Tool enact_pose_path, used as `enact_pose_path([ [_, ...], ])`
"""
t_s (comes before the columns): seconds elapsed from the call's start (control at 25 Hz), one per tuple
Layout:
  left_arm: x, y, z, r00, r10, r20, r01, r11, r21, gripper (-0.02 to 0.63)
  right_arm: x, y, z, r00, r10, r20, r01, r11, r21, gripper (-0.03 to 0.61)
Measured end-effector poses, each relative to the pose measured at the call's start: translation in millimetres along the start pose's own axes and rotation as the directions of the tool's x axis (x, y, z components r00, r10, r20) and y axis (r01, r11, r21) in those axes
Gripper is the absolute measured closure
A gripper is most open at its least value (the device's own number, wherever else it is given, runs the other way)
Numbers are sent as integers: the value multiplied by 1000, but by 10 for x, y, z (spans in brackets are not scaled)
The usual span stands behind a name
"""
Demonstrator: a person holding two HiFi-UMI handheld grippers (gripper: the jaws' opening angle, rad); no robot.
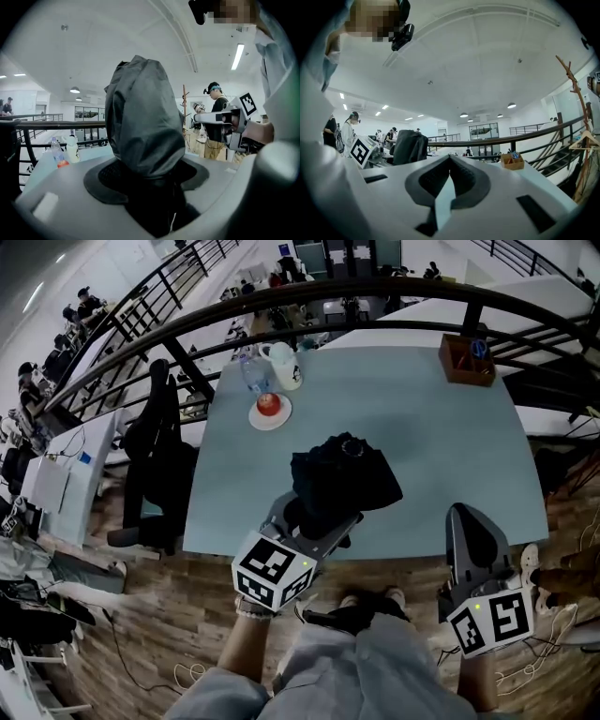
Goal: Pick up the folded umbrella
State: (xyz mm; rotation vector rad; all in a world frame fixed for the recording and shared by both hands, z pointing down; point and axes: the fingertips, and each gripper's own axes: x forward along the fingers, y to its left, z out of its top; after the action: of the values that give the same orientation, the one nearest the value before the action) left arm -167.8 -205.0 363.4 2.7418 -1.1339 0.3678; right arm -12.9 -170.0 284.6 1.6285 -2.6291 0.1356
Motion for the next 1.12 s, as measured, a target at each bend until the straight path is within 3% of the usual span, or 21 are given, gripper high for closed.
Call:
enact_pose_path([
  [0.32, -390, 45, 148, 995, -9, 101, 18, 997, -80, 327, -40, 328, 33, 999, -20, 28, 21, 1000, -18, 578],
  [1.12, -731, 36, 250, 991, -9, 136, 12, 1000, -23, 327, 115, 695, 108, 1000, 7, 28, -5, 998, -62, 578],
])
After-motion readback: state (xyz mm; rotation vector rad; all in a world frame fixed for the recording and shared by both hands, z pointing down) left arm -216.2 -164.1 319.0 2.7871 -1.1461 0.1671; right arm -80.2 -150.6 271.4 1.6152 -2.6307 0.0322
